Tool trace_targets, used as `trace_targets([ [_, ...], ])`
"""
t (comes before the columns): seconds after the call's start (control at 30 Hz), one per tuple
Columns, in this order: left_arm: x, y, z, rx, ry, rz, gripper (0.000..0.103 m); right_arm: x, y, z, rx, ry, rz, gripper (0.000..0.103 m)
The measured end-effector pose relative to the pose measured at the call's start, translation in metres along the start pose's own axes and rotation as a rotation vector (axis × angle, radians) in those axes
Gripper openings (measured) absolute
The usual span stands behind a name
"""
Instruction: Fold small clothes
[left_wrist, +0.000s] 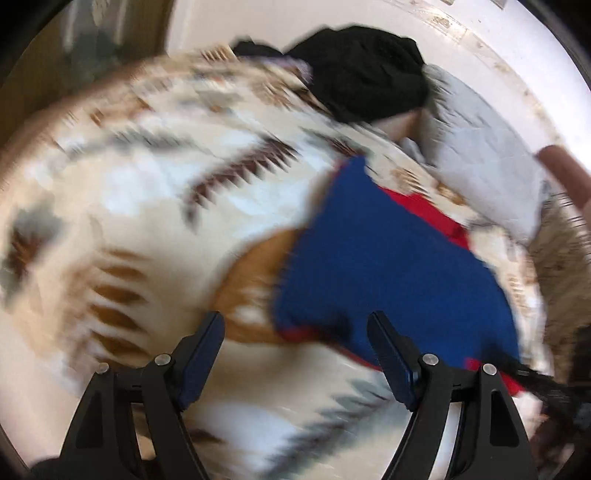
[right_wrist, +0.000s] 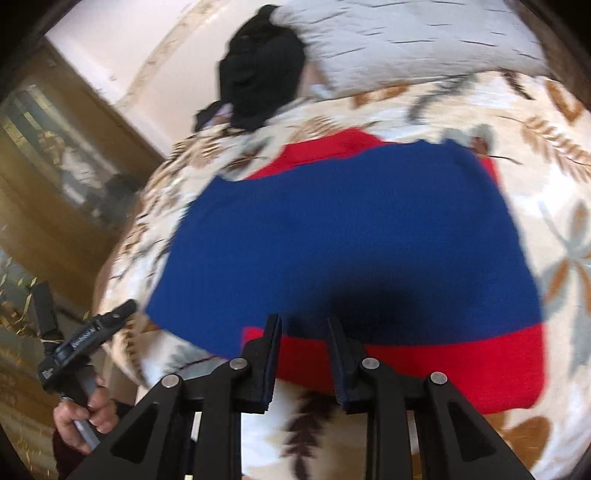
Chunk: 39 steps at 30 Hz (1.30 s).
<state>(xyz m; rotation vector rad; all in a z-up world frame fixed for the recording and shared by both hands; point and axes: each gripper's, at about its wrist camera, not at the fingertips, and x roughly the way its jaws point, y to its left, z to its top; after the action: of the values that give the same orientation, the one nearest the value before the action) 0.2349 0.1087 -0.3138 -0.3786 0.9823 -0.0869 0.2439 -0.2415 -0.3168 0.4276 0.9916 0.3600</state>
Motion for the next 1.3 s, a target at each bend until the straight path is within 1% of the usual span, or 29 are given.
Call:
trace_targets([
  [0.03,0.005,0.0,0.0,-0.023,0.033,-0.039,0.08,0.005,0.007,0.0,-0.001,0.009,0.031,0.029],
  [0.1,0.017,0.003,0.0,-0.091,0.081,-0.112,0.08,0.015,0.016,-0.002,0.003,0.027,0.061,0.029],
  [0.17,0.025,0.008,0.002,-0.15,0.089,-0.155,0.08,0.025,0.024,-0.005,0.0,0.038,0.068,0.029],
  [0.2,0.028,0.01,0.003,-0.175,0.084,-0.164,0.08,0.029,0.027,-0.006,-0.005,0.041,0.067,0.029],
  [0.27,0.03,0.009,0.003,-0.2,0.055,-0.177,0.08,0.04,0.031,-0.007,0.001,0.045,0.064,0.028],
  [0.33,0.032,0.006,0.003,-0.205,0.031,-0.169,0.079,0.055,0.026,-0.009,0.016,0.079,0.038,0.028],
  [0.37,0.033,0.005,0.004,-0.204,0.015,-0.163,0.074,0.059,0.024,-0.01,0.016,0.078,0.04,0.027],
  [0.4,0.035,0.004,0.005,-0.204,0.005,-0.156,0.061,0.057,0.023,-0.009,0.018,0.071,0.047,0.027],
  [0.43,0.037,0.005,0.006,-0.207,0.003,-0.153,0.054,0.056,0.023,-0.008,0.019,0.08,0.051,0.027],
  [0.47,0.04,0.007,0.006,-0.215,0.006,-0.155,0.043,0.054,0.022,-0.007,0.018,0.081,0.055,0.027],
  [0.53,0.043,0.011,0.007,-0.24,0.0,-0.168,0.043,0.048,0.022,-0.007,0.018,0.059,0.07,0.028],
  [0.6,0.044,0.011,0.008,-0.248,-0.01,-0.173,0.043,0.043,0.029,-0.006,-0.015,0.027,0.085,0.028],
  [0.67,0.044,0.012,0.009,-0.254,-0.017,-0.174,0.044,0.04,0.034,-0.007,-0.039,0.003,0.074,0.028],
  [0.73,0.045,0.013,0.009,-0.269,-0.023,-0.184,0.044,0.05,0.031,-0.009,-0.034,0.027,0.027,0.028],
  [0.77,0.045,0.012,0.009,-0.268,-0.027,-0.185,0.044,0.058,0.027,-0.011,-0.023,0.052,0.022,0.028],
  [0.83,0.042,0.007,0.011,-0.232,-0.053,-0.17,0.035,0.055,0.025,-0.012,-0.024,0.035,0.04,0.028],
  [0.9,0.035,-0.005,0.012,-0.172,-0.092,-0.16,0.029,0.05,0.025,-0.012,-0.04,0.046,0.054,0.027],
  [1.0,0.018,-0.03,0.014,-0.051,-0.162,-0.141,0.026,0.034,0.006,-0.007,0.043,0.028,0.115,0.027],
  [1.1,0.003,-0.067,0.015,0.087,-0.213,-0.129,0.025,0.014,-0.019,0.0,0.13,-0.041,0.143,0.027],
  [1.17,-0.001,-0.089,0.015,0.158,-0.221,-0.129,0.025,-0.001,-0.036,0.006,0.188,-0.092,0.152,0.031],
  [1.2,-0.003,-0.102,0.015,0.195,-0.22,-0.136,0.025,-0.007,-0.044,0.007,0.219,-0.109,0.156,0.035],
  [1.27,-0.004,-0.125,0.011,0.261,-0.218,-0.144,0.024,-0.022,-0.065,0.008,0.308,-0.153,0.188,0.083],
  [1.3,-0.004,-0.142,0.007,0.314,-0.216,-0.141,0.024,-0.03,-0.075,0.007,0.351,-0.189,0.203,0.084],
])
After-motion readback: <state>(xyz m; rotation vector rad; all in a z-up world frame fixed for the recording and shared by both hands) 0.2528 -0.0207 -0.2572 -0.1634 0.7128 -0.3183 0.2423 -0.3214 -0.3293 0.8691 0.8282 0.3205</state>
